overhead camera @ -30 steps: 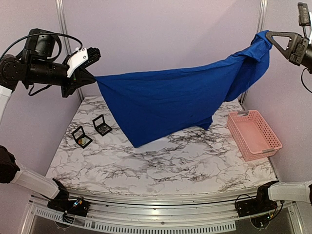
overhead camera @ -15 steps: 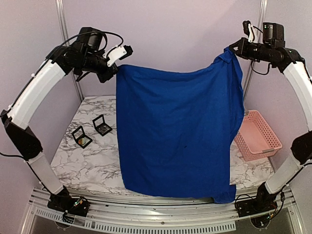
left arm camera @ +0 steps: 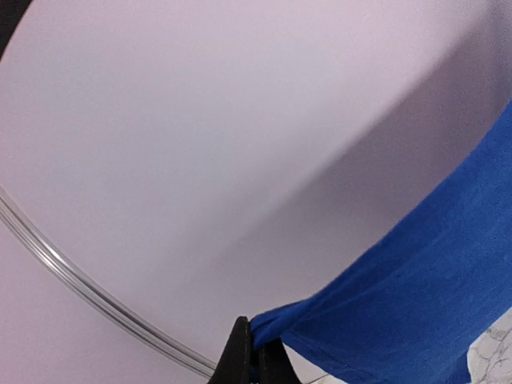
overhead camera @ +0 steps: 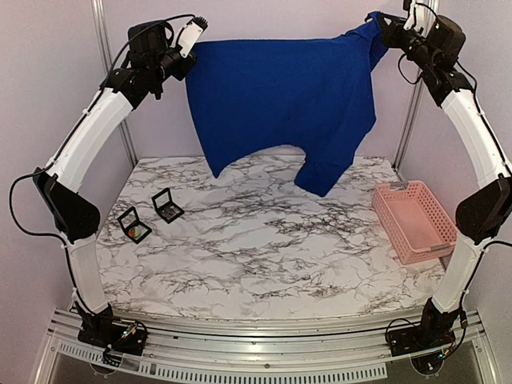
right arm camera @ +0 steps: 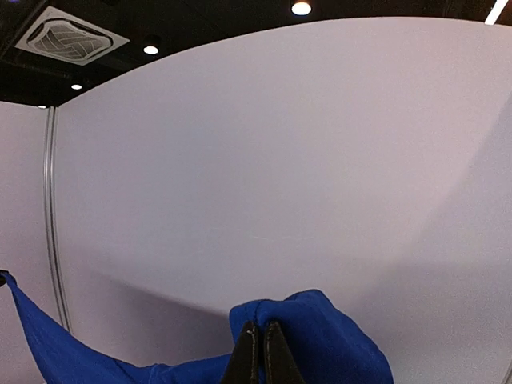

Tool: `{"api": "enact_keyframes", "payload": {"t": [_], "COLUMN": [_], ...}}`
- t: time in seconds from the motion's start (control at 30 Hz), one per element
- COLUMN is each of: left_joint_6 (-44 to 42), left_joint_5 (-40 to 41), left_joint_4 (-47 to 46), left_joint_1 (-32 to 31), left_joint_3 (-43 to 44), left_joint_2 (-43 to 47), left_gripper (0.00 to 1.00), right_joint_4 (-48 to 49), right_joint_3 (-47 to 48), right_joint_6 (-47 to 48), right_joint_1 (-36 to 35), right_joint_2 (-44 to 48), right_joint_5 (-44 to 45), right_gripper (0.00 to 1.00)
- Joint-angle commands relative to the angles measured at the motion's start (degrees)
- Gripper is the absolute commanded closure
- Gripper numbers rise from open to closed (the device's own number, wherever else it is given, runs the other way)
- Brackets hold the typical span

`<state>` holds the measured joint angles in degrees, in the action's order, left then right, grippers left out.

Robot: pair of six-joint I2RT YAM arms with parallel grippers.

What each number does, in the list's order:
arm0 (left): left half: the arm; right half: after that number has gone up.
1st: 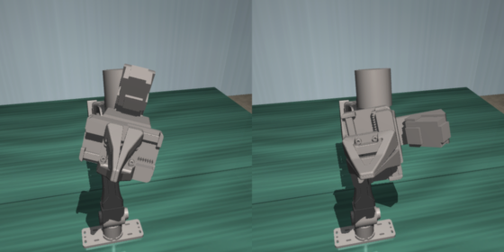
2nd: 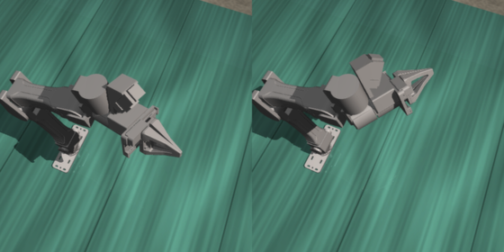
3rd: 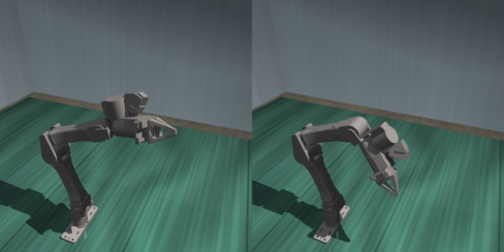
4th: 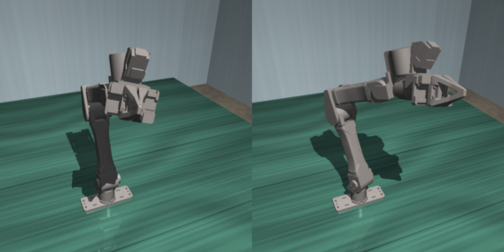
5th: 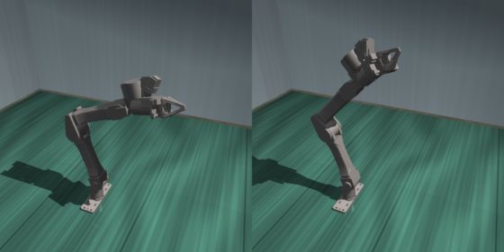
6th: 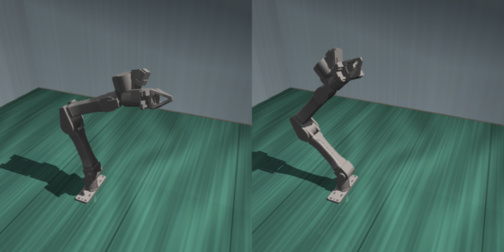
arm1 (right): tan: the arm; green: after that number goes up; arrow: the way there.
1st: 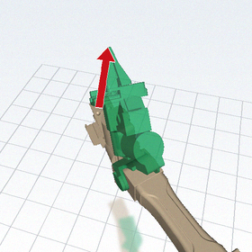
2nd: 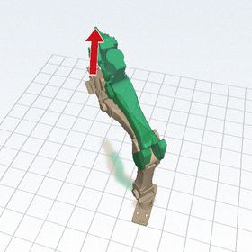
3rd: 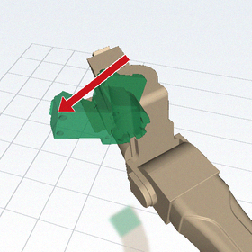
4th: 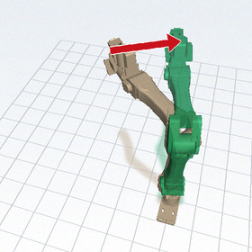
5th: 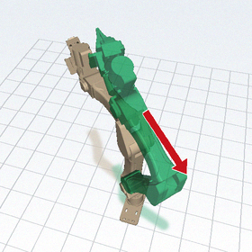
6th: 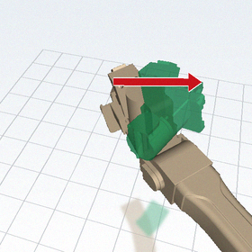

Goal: Pin the brooch onto the clothing

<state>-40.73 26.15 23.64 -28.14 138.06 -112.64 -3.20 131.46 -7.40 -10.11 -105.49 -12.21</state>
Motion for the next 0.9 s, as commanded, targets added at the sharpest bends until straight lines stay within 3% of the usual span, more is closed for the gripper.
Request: {"api": "enact_keyframes", "payload": {"t": [0.0, 0.23, 0.43, 0.57, 0.87], "left_joint_6": [0.3, 1.8, 1.3, 3.3, 3.3], "left_joint_5": [-0.7, -4.3, -7.3, -9.9, -12.5], "left_joint_4": [-2.7, 0.4, 3.0, 5.0, 15.9], "left_joint_1": [0.8, 0.8, 0.2, 0.0, -1.0], "left_joint_3": [-3.9, -25.6, -54.0, -67.3, -79.1], "left_joint_2": [-1.2, 3.9, 13.6, 18.8, 26.6], "left_gripper": [0.98, 0.98, 0.98, 0.98, 0.98], "right_joint_4": [0.9, -1.4, -8.7, -7.7, -13.4], "right_joint_3": [-4.0, -43.5, -69.5, -84.3, -91.6], "right_joint_6": [2.8, -3.4, -10.1, -23.6, -37.7], "right_joint_1": [0.4, -1.7, -13.6, -20.9, -34.4], "right_joint_2": [2.5, 17.6, 26.7, 28.5, 25.5], "right_joint_5": [0.0, -8.5, -9.9, -12.1, -16.5], "right_gripper": [1.00, 1.00, 1.00, 1.00, 1.00]}}
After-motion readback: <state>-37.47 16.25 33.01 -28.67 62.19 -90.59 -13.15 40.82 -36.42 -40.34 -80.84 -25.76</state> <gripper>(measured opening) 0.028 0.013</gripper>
